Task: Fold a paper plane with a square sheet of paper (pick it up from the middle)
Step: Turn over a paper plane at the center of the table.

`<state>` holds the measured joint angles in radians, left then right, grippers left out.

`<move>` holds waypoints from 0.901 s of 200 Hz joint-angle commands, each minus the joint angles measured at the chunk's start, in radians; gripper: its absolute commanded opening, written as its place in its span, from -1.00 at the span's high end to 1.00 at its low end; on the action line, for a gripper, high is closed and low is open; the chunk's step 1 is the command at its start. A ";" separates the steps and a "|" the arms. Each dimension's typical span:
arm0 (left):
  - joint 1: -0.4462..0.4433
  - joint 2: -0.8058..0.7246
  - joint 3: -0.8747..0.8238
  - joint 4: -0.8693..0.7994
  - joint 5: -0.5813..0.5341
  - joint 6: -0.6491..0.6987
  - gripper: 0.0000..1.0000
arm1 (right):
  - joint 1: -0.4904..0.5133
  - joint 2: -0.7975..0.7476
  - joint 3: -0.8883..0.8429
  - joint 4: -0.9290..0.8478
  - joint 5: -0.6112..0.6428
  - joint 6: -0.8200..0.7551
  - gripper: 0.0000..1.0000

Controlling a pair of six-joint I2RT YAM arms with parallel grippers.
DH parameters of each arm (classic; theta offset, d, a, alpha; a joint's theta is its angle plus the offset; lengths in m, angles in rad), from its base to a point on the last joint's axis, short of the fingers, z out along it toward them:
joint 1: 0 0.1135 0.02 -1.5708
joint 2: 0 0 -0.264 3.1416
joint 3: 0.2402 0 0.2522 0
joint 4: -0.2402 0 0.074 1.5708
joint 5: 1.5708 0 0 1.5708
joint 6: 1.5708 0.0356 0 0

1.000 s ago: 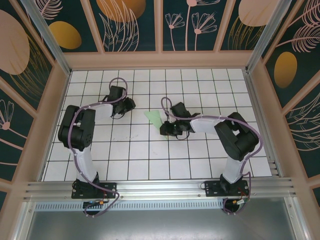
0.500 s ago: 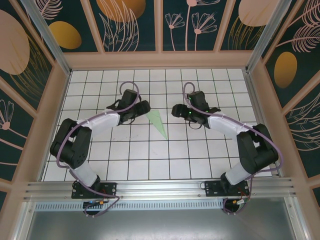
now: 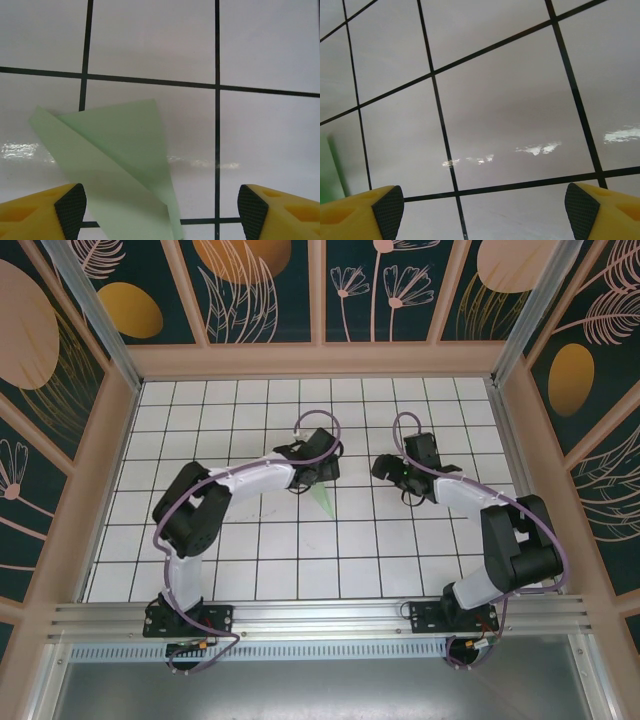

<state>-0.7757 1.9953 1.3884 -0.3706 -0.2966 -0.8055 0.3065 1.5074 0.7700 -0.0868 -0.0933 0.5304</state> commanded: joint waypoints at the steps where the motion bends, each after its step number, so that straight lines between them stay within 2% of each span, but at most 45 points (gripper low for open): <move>1: -0.027 0.057 0.069 -0.183 -0.116 0.023 -0.59 | -0.013 -0.023 -0.018 0.017 0.021 -0.013 -0.73; 32: -0.032 0.068 0.083 -0.214 -0.116 0.004 -0.35 | -0.019 -0.011 -0.021 0.020 0.009 -0.012 -0.73; 57: -0.033 0.058 0.075 -0.212 -0.118 -0.006 -0.07 | -0.018 0.006 -0.013 0.010 0.003 -0.010 -0.73; 136: -0.032 0.031 0.060 -0.207 -0.124 -0.036 0.30 | -0.018 0.021 -0.008 0.013 -0.015 -0.003 -0.72; 156: -0.032 0.021 0.049 -0.199 -0.131 -0.046 0.50 | -0.018 0.020 -0.009 0.018 -0.020 -0.001 -0.73; 180: -0.033 0.017 0.047 -0.200 -0.137 -0.051 0.91 | -0.018 0.014 -0.012 0.022 -0.028 -0.001 -0.73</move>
<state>-0.8101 2.0491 1.4429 -0.5514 -0.4038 -0.8413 0.2951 1.5196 0.7628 -0.0860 -0.1059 0.5304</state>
